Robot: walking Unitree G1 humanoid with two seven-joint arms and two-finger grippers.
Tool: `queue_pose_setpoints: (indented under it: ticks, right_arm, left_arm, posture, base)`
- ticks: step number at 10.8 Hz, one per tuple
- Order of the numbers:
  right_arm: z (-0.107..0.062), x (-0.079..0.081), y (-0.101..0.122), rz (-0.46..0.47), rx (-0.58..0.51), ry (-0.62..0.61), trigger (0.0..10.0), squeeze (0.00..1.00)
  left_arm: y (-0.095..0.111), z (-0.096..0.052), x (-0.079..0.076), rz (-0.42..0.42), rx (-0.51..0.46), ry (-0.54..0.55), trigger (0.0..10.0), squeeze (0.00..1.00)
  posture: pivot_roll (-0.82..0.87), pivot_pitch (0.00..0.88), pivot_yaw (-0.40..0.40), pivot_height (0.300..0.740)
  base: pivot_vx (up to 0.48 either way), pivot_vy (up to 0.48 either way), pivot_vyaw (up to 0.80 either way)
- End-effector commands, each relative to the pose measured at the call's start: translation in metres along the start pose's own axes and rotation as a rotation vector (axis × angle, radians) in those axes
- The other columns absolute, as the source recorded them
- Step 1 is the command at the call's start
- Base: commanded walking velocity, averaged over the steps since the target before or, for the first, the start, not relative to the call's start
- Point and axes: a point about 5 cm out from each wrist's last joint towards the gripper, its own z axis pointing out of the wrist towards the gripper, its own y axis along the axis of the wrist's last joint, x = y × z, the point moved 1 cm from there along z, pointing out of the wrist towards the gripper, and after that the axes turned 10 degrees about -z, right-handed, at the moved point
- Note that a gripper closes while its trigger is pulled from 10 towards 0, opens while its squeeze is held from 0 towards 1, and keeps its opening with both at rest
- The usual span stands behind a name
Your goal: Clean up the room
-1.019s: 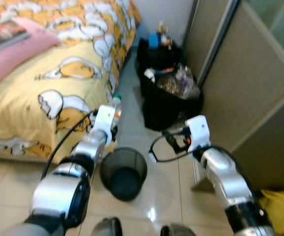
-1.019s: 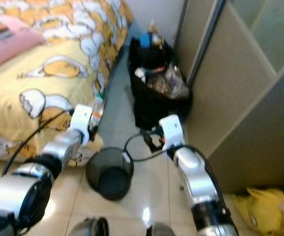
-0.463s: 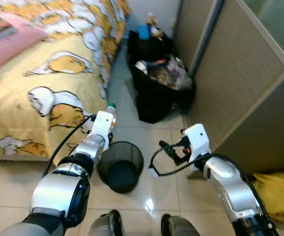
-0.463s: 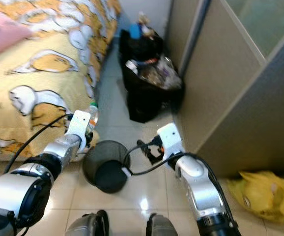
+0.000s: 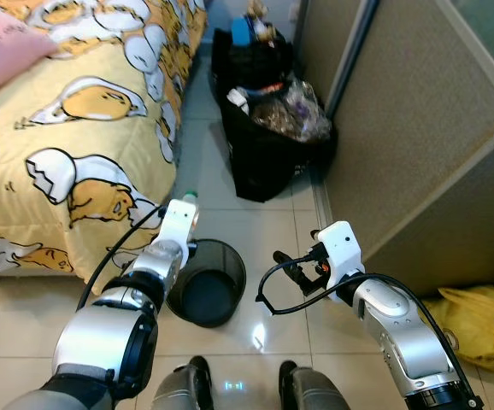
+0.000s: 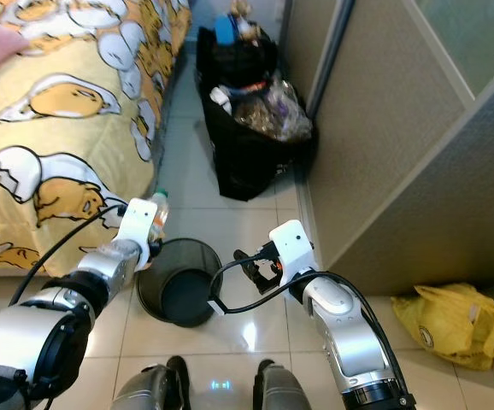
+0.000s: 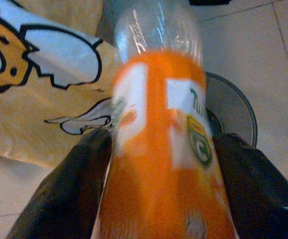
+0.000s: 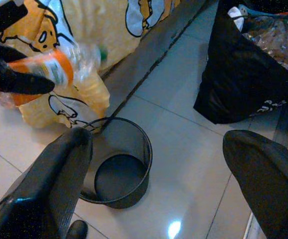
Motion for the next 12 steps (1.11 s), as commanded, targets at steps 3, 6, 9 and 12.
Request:
queue_pose_setpoints:
  ticks: [3, 6, 9, 12]
  right_arm:
    - [-0.003, 0.004, 0.0, 0.005, 0.007, 0.011, 10.0, 0.0]
    - [-0.001, -0.005, 0.004, 0.037, -0.014, -0.037, 10.0, 0.0]
    - [0.009, -0.026, 0.011, 0.077, -0.058, -0.215, 10.0, 0.0]
    - [-0.004, -0.057, 0.011, 0.052, -0.142, -0.461, 10.0, 0.0]
  left_arm:
    - [-0.004, 0.0, 0.006, 0.019, 0.006, 0.04, 10.0, 1.0]
    - [0.032, -0.003, 0.007, 0.037, -0.16, 0.012, 10.0, 0.0]
    - [0.072, -0.026, -0.007, -0.064, -0.539, -0.188, 10.0, 0.0]
    - [0.055, -0.081, 0.0, -0.146, -0.85, -0.226, 10.0, 0.0]
  posture:
    - [-0.27, 0.238, 0.015, 0.74]
    - [-0.25, 0.216, 0.006, 0.74]
    - [-0.2, 0.154, 0.01, 0.74]
    - [-0.16, 0.073, 0.016, 0.74]
  base:
    - [0.0, 0.0, 0.0]
    - [0.0, 0.0, 0.0]
    - [0.0, 0.0, 0.0]
    - [0.0, 0.0, 0.0]
